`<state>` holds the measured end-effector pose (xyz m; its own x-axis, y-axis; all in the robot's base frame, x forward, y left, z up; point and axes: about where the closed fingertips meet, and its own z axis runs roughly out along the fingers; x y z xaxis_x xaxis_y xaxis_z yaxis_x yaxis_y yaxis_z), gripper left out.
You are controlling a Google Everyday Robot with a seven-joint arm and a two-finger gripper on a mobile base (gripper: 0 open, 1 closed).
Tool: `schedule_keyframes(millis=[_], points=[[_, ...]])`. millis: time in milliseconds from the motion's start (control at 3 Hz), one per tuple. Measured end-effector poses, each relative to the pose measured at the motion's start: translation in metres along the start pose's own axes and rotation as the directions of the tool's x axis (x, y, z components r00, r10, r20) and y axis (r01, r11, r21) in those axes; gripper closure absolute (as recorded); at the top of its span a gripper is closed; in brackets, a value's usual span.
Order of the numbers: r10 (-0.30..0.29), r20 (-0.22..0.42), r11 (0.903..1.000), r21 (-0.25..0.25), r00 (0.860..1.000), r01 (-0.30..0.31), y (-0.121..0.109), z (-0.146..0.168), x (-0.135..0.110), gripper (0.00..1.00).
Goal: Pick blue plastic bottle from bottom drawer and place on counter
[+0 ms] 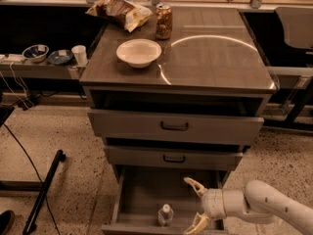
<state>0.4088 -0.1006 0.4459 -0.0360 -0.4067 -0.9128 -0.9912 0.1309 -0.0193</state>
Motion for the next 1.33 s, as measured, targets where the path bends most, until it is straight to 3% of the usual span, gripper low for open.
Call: schedule_keyframes(millis=[333,667,1000,1333], points=[[0.007,0.008,0.9996,-0.027,1.0,-0.007,0.0,0.007,0.002,0.0],[0.001,0.05,1.0,-0.003,0.999,0.0,-0.022,0.036,0.028,0.0],[0.044,0.05,0.9963,0.071,0.998,-0.047,-0.035,0.093,0.103,0.0],[0.08,0.034,0.989,0.122,0.996,-0.084,-0.04,0.114,0.15,0.0]])
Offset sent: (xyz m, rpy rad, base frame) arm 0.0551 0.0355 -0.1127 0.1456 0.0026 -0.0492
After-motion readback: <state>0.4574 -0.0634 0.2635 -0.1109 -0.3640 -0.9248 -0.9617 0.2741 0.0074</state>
